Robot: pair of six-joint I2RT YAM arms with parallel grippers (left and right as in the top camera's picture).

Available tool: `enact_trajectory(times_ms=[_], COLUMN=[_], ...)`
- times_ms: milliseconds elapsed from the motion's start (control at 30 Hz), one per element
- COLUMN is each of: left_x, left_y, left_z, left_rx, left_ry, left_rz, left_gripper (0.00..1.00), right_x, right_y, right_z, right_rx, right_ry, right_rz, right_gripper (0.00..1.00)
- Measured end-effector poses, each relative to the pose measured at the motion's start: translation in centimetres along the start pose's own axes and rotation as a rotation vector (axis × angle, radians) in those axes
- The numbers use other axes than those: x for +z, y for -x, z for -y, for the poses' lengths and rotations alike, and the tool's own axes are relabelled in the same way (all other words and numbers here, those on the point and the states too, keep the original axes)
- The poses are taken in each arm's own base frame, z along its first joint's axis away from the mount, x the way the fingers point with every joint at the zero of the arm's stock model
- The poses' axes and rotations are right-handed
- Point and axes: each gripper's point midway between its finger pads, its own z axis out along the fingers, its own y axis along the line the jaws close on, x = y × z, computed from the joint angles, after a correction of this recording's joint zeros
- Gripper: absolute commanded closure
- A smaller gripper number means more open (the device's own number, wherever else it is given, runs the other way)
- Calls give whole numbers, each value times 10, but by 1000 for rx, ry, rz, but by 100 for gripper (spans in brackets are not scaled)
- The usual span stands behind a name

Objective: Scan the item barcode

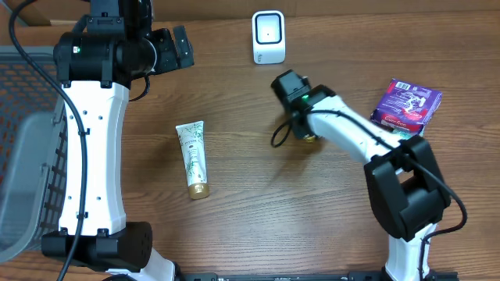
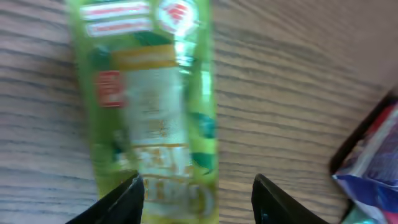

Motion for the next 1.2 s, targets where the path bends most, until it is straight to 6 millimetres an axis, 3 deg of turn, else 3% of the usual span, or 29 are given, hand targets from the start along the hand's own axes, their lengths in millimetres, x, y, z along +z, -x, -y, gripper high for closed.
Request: enact_trajectory(times_ms=[333,533,667,900,1000,1200], left_x=[0,0,0,0,0,0], left_y=[0,0,0,0,0,0], left_z=[0,0,0,0,0,0], left_rx=[0,0,0,0,0,0], left_ry=[0,0,0,0,0,0], left_rz=[0,0,0,0,0,0], left_gripper=[1,0,0,0,1,0], right_x=[-34,-23,-13,3,9,27], right_y=[3,-1,-6,-14,-15,-11], right_z=[-43,-32,-34,-43,-34,9], right_rx=[-172,-183,-222,-282,-277,-185], right_ry=[-106,-114,-68,-42,-58,-96], right_rz=[98,73,54,68,60,29], right_gripper=[43,34,27,27,27,30])
